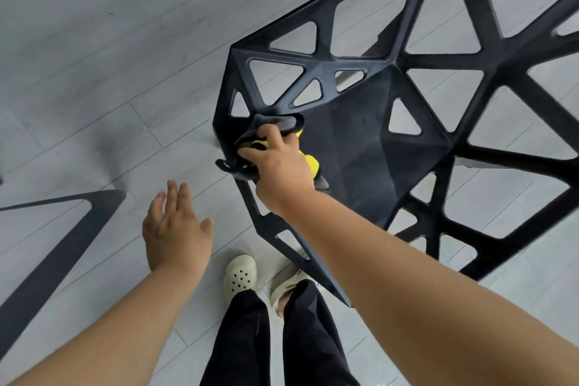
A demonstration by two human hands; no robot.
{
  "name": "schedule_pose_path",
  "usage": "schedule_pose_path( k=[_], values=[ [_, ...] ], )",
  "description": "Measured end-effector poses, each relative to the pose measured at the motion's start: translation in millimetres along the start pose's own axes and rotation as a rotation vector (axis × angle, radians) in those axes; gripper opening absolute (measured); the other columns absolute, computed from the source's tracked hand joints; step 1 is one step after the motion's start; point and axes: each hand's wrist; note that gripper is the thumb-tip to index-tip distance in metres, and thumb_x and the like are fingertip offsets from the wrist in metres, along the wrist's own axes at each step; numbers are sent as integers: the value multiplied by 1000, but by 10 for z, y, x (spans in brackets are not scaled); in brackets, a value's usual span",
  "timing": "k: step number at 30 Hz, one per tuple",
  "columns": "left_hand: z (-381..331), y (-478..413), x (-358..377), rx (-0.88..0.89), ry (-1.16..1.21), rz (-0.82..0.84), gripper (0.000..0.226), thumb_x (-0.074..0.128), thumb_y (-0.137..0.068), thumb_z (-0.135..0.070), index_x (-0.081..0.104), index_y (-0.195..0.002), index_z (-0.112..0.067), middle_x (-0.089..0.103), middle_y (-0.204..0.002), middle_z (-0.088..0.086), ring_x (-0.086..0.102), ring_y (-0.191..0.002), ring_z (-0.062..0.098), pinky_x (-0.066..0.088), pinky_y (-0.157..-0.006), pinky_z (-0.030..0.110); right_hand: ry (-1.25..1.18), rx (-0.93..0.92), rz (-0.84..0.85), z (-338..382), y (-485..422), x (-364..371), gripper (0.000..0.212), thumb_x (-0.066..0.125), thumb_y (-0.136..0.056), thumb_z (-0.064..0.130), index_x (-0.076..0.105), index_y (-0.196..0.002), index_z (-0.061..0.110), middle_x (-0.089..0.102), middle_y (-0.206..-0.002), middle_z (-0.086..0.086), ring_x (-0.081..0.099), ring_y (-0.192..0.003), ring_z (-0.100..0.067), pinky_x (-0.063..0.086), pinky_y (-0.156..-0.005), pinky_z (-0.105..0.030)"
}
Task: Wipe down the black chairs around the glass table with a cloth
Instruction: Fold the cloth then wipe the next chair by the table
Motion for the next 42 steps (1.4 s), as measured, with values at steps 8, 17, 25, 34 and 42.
schedule_pose_path(
  k=[8, 17, 25, 34, 42],
  values=[
    [-128, 100, 100, 61, 0, 46, 69, 45, -95, -24, 6, -150, -14, 2, -159, 4, 12, -142, 22, 22, -112, 36, -82, -189, 141, -366, 339, 18, 40, 62, -83, 9, 67, -112, 37, 36, -135, 6, 27, -95, -20, 38, -81, -33],
    [-468, 195, -73, 237, -32, -22, 69, 43, -94, -20, 3, -150, -18, -1, -159, 2, 12, -143, 20, 21, -112, 32, -13, -98, 413, -832, 1744, 76, 26, 63, -84, 19, 69, -105, 33, 43, -126, 4, 39, -103, -27, 38, -86, -39],
    [-431, 385, -215, 282, -34, 11, 68, 43, -93, -19, 6, -151, -17, 2, -159, 4, 13, -142, 22, 23, -111, 34, 43, -92, 229, -948, 2148, -174, 32, 72, -58, 19, 71, -82, 39, 58, -100, 9, 51, -78, -21, 36, -62, -26],
    [-447, 447, -151, 320, -12, -9, 67, 42, -94, -18, 5, -151, -19, 2, -159, 2, 13, -142, 21, 25, -111, 32, 99, 520, 144, -1145, 1343, -95, 63, 63, -83, 14, 40, -138, 37, 20, -146, -4, 37, -117, -36, 41, -97, -42],
    [-375, 666, -274, 259, 26, 67, 68, 42, -95, -21, 3, -150, -21, 0, -159, -1, 9, -143, 19, 21, -112, 31, -66, 377, 182, -441, 2161, 407, 58, 60, -82, 7, 48, -129, 40, 27, -140, 1, 35, -119, -27, 27, -106, -36]
  ],
)
Point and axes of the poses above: each hand's wrist, its own y-axis away from the middle knuckle, its own x-axis out of the palm, z = x × y
